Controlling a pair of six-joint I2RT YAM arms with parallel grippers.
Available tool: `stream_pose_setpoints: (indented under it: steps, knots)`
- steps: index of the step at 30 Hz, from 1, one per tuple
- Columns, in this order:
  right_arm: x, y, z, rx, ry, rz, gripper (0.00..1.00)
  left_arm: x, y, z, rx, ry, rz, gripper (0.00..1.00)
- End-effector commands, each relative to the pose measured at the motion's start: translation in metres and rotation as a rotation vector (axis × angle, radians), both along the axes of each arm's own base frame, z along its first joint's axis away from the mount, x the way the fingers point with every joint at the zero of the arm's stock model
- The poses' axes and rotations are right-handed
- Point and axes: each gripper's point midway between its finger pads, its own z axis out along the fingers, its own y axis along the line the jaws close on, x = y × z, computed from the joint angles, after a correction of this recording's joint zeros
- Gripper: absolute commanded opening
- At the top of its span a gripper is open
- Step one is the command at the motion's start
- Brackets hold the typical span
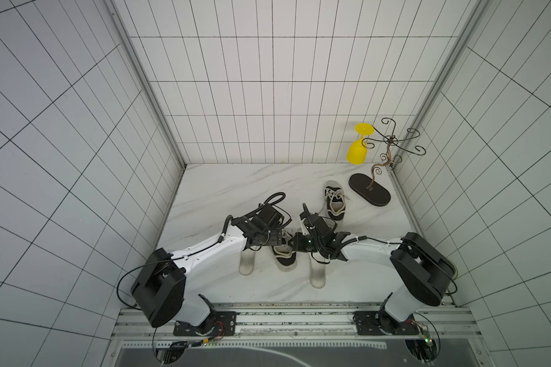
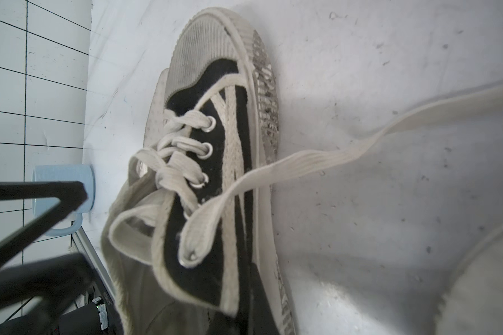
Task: Insert the insole into the shoe
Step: Adjust the shoe at the center of the board.
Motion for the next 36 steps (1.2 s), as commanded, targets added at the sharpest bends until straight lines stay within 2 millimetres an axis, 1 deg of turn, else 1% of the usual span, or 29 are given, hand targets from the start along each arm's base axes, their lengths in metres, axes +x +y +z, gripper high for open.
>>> stream_pose_setpoints:
  steps: [1,2,4,5,7,9,11,12,15,17,21,23,24,26,27,29,31,33,36]
  knots:
    - [-0.005,0.006,-0.007,-0.002,0.039,-0.003,0.05,-0.004,0.006,-0.019,0.057,0.028,0.054,0.83]
    - [-0.005,0.006,-0.006,-0.001,0.038,-0.002,0.06,-0.004,0.008,-0.025,0.066,0.030,0.062,0.82]
    - [-0.005,0.007,-0.004,0.001,0.032,-0.003,0.08,-0.004,0.007,-0.033,0.061,0.031,0.063,0.74]
    - [-0.005,0.006,-0.004,-0.002,0.031,-0.004,0.10,-0.002,0.005,-0.035,0.061,0.027,0.059,0.67]
    - [-0.005,0.004,-0.005,-0.009,0.030,-0.011,0.13,0.002,0.007,-0.035,0.082,0.011,0.055,0.45]
    - [-0.002,0.003,-0.005,-0.027,0.017,-0.011,0.21,0.005,0.005,-0.031,0.078,-0.017,0.029,0.22]
    - [0.002,0.003,-0.004,-0.046,0.007,-0.017,0.24,0.008,-0.001,-0.026,0.048,-0.051,-0.006,0.06]
    - [0.005,0.004,-0.003,-0.066,-0.013,-0.007,0.28,0.009,-0.005,-0.022,0.029,-0.064,-0.028,0.01]
    - [0.016,0.005,0.002,-0.099,-0.045,-0.010,0.38,0.005,-0.015,-0.017,-0.035,-0.067,-0.073,0.00]
    - [0.023,0.007,0.007,-0.105,-0.063,-0.018,0.42,0.000,-0.017,-0.018,-0.059,-0.060,-0.084,0.00]
    - [0.038,0.005,0.020,-0.105,-0.097,-0.057,0.44,-0.007,-0.011,-0.025,-0.056,-0.053,-0.079,0.00]
    - [0.046,0.004,0.028,-0.100,-0.116,-0.080,0.44,-0.008,-0.011,-0.028,-0.059,-0.045,-0.085,0.00]
    - [0.050,0.002,0.030,-0.104,-0.121,-0.095,0.39,-0.009,-0.014,-0.027,-0.070,-0.048,-0.094,0.00]
    - [0.057,-0.004,0.031,-0.117,-0.121,-0.126,0.26,-0.006,-0.013,-0.024,-0.077,-0.065,-0.081,0.00]
    - [0.058,-0.009,0.027,-0.122,-0.111,-0.136,0.21,-0.006,-0.011,-0.023,-0.073,-0.073,-0.072,0.00]
    - [0.059,-0.020,0.018,-0.123,-0.077,-0.157,0.13,-0.005,-0.006,-0.025,-0.067,-0.078,-0.057,0.00]
    - [0.055,-0.036,0.006,-0.123,-0.044,-0.175,0.06,-0.006,0.004,-0.033,-0.083,-0.057,-0.019,0.00]
    - [0.050,-0.053,-0.005,-0.125,-0.029,-0.193,0.03,-0.008,0.015,-0.041,-0.145,-0.034,0.029,0.00]
    - [0.041,-0.069,-0.016,-0.109,-0.022,-0.195,0.02,-0.013,0.024,-0.050,-0.248,-0.012,0.071,0.00]
